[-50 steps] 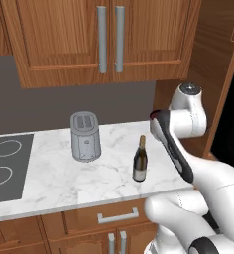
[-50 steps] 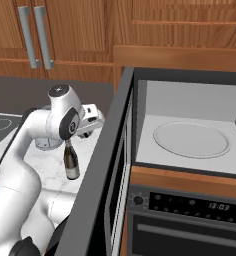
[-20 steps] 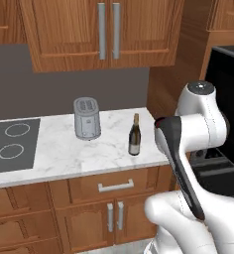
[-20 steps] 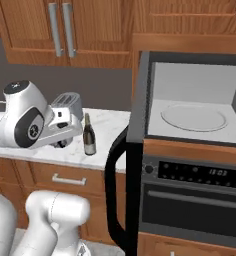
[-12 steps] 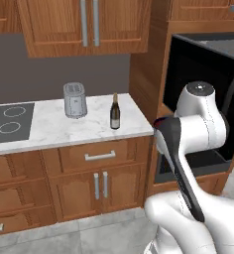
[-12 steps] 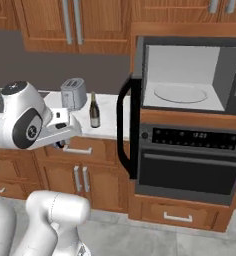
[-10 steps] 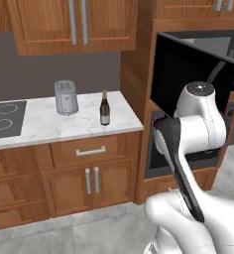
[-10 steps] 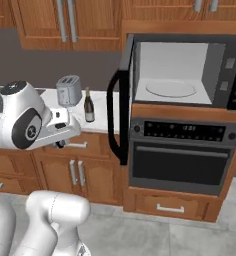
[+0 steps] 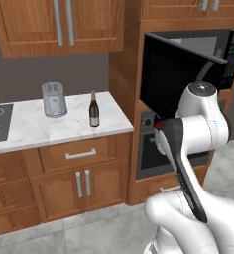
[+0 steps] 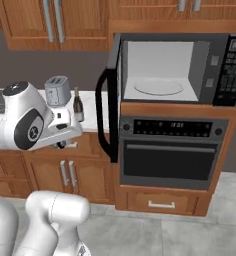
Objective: Place the microwavable item in the microwave. Then, close the microwave door and press the start button.
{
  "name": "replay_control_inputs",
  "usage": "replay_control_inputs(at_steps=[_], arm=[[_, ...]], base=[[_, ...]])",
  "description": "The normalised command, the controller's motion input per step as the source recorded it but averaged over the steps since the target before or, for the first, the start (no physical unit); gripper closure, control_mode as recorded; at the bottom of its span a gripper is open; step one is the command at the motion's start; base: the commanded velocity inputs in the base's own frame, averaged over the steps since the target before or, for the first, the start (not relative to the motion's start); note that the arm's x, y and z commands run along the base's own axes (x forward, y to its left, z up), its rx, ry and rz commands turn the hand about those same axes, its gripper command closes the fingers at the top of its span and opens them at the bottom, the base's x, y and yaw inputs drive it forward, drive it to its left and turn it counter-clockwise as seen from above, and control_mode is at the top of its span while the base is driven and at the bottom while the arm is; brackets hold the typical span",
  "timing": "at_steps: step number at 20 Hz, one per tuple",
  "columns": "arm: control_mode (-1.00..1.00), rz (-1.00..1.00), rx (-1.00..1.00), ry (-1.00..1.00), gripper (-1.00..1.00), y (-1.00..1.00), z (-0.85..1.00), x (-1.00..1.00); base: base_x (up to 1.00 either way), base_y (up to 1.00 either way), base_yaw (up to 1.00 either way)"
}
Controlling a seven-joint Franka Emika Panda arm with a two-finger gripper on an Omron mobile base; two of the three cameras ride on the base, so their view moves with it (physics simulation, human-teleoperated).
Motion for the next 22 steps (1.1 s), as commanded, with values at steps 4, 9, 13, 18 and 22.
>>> replay_control_inputs(at_steps=[4, 9, 13, 18, 22], arm=[[1.0, 0.0, 0.0, 0.0, 1.0, 0.0, 0.0, 0.0], [1.0, 0.0, 0.0, 0.0, 1.0, 0.0, 0.0, 0.0], [1.0, 0.0, 0.0, 0.0, 1.0, 0.0, 0.0, 0.0], [1.0, 0.0, 0.0, 0.0, 1.0, 0.0, 0.0, 0.0], [1.0, 0.0, 0.0, 0.0, 1.0, 0.0, 0.0, 0.0]], base=[[-0.37, -0.71, -0.31], [-0.03, 0.48, -0.11], [0.17, 0.96, -0.1], [0.13, 0.95, -0.21], [-0.06, 0.34, -0.67]])
